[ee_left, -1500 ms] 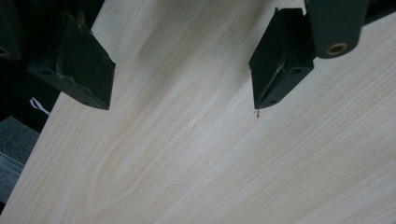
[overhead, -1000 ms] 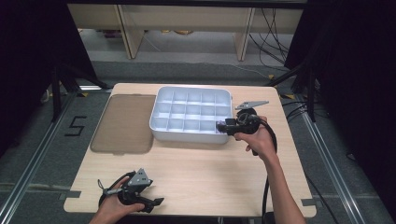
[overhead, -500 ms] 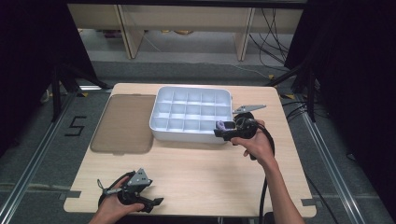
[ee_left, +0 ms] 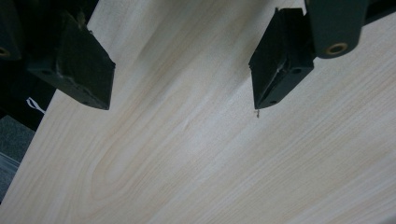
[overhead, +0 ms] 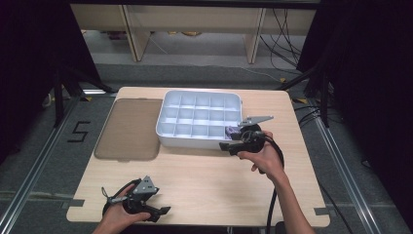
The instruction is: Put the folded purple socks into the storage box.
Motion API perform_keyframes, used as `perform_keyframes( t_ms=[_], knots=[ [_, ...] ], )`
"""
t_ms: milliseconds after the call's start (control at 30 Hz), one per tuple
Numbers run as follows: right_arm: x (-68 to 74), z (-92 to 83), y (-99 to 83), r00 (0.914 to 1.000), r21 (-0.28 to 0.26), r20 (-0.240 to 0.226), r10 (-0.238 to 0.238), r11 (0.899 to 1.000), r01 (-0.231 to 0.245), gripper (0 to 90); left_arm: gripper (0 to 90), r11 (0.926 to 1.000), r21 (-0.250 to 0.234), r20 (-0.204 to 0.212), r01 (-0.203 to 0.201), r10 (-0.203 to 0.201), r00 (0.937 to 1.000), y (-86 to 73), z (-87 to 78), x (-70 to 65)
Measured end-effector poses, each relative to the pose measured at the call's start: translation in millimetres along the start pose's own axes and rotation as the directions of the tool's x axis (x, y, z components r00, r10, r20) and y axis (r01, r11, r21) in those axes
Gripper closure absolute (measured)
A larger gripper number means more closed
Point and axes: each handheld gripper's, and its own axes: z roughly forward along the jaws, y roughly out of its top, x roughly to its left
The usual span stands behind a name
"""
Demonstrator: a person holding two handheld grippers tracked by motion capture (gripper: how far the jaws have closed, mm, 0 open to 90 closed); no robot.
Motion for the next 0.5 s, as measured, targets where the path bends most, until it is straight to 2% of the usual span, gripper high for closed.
perform_keyframes(
  t_ms=[67, 100, 133, 167, 267, 333, 367, 400, 500],
  knots=[
    [-0.3, 0.4, -0.9, 1.0000, 0.002, -0.002, -0.010, 1.000, 0.010, 36.2, 20.9, 0.9999, 0.009, -0.009, -0.010, 0.010, 0.9999, 0.2, -0.6, 1.0],
    [2.6, -0.2, -2.8, 0.9999, 0.016, -0.005, 0.011, 1.000, -0.011, 35.6, 20.9, 1.0000, -0.001, 0.001, 0.000, 0.000, 1.0000, 0.2, -0.3, 0.0],
    [2.6, -0.2, -2.8, 0.9999, 0.016, -0.005, 0.011, 1.000, -0.011, 35.6, 20.9, 1.0000, -0.001, 0.001, 0.000, 0.000, 1.0000, 0.2, -0.3, 0.0],
    [3.4, 0.5, -4.6, 1.0000, 0.014, -0.006, 0.000, 1.000, 0.000, 35.0, 20.9, 0.9999, 0.011, -0.010, -0.013, 0.013, 0.9999, 0.2, -0.7, 1.1],
    [4.4, 1.1, -6.6, 0.9999, 0.014, -0.007, -0.012, 1.000, 0.012, 34.2, 20.9, 0.9999, 0.007, -0.005, -0.010, 0.010, 0.9999, 0.3, -0.8, 0.9],
    [9.1, 3.5, -9.9, 0.9996, 0.014, -0.022, -0.014, 1.000, 0.014, 32.9, 20.9, 0.9999, 0.010, -0.008, -0.004, 0.004, 1.0000, -0.1, -0.4, 0.8],
    [10.7, 3.3, -10.7, 0.9996, 0.017, -0.021, -0.021, 1.000, 0.021, 32.5, 20.9, 0.9998, 0.011, -0.008, -0.016, 0.016, 0.9998, 0.2, -0.8, 1.4],
    [10.7, 3.3, -10.7, 0.9996, 0.017, -0.021, -0.021, 1.000, 0.021, 32.5, 20.9, 1.0000, 0.006, -0.003, -0.007, 0.007, 1.0000, 0.3, -1.0, 0.6],
    [15.2, 4.7, -13.7, 0.9991, 0.031, -0.021, -0.036, 0.999, 0.036, 30.6, 20.9, 0.9999, 0.007, -0.009, -0.015, 0.015, 0.9999, 0.3, -1.3, 1.6]
  ],
)
